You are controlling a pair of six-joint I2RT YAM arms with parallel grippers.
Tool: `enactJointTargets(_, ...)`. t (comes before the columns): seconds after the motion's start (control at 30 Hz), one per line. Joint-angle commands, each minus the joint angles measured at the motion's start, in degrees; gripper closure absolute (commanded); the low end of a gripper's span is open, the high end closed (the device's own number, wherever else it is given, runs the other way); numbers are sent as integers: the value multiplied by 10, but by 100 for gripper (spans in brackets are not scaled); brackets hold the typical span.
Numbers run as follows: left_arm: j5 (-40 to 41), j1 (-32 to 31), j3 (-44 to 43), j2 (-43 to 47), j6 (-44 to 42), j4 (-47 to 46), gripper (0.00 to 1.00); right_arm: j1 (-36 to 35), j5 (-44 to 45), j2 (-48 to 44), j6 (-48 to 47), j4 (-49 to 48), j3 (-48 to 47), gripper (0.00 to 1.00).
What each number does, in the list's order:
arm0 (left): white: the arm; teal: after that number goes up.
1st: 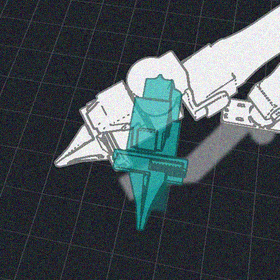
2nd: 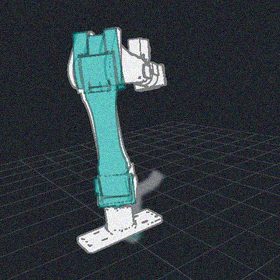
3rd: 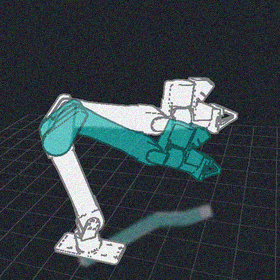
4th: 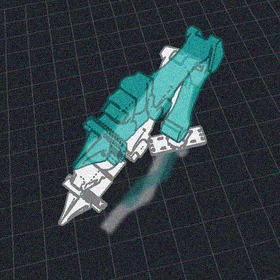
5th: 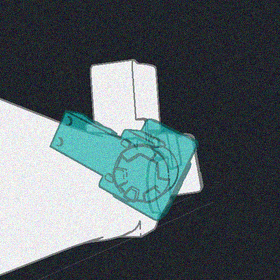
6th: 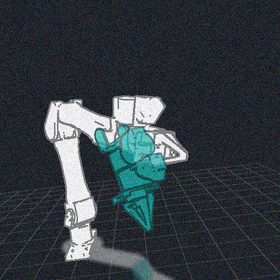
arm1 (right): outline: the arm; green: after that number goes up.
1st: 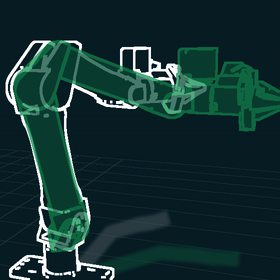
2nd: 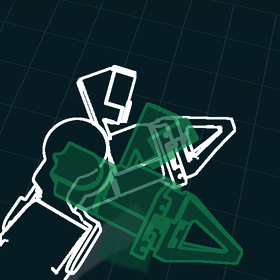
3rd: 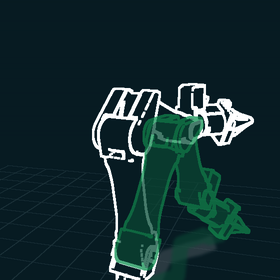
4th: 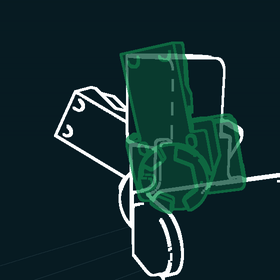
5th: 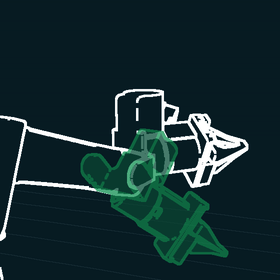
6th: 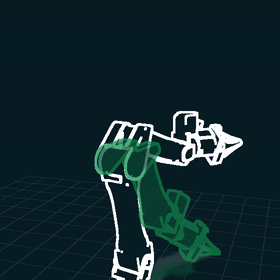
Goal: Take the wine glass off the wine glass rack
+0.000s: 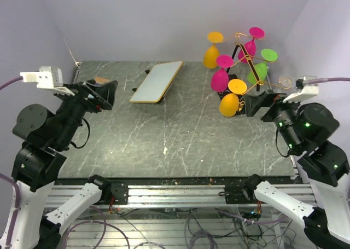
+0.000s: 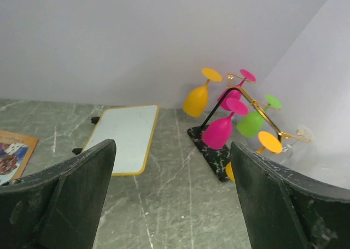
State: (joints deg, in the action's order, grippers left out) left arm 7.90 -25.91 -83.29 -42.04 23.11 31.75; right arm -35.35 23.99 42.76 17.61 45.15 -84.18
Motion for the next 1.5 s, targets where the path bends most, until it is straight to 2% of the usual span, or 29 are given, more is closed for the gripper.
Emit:
enactJointTargets(0.0,32,10,39,-9,-21,-47,4,21,25,14,21,-26,42,1)
enactJointTargets(0.4,26,80,199,-8,-63,-162,2,83,-31,34,46,-103,166,1)
enactJointTargets(0.57,28,99,242,-5,-80,-199,1,97,25,49,116,-105,194,1)
enactJointTargets(0.73,30,110,264,-3,-92,-226,1,105,123,93,272,-26,164,1)
enactJointTargets(0.93,27,115,274,-2,-101,-251,1,110,191,132,423,36,144,0)
enactJointTargets(1.13,12,117,279,-2,-110,-274,1,112,222,133,485,15,151,0)
enactJointTargets(1.47,6,119,282,1,-113,-288,1,115,225,163,508,-39,139,1)
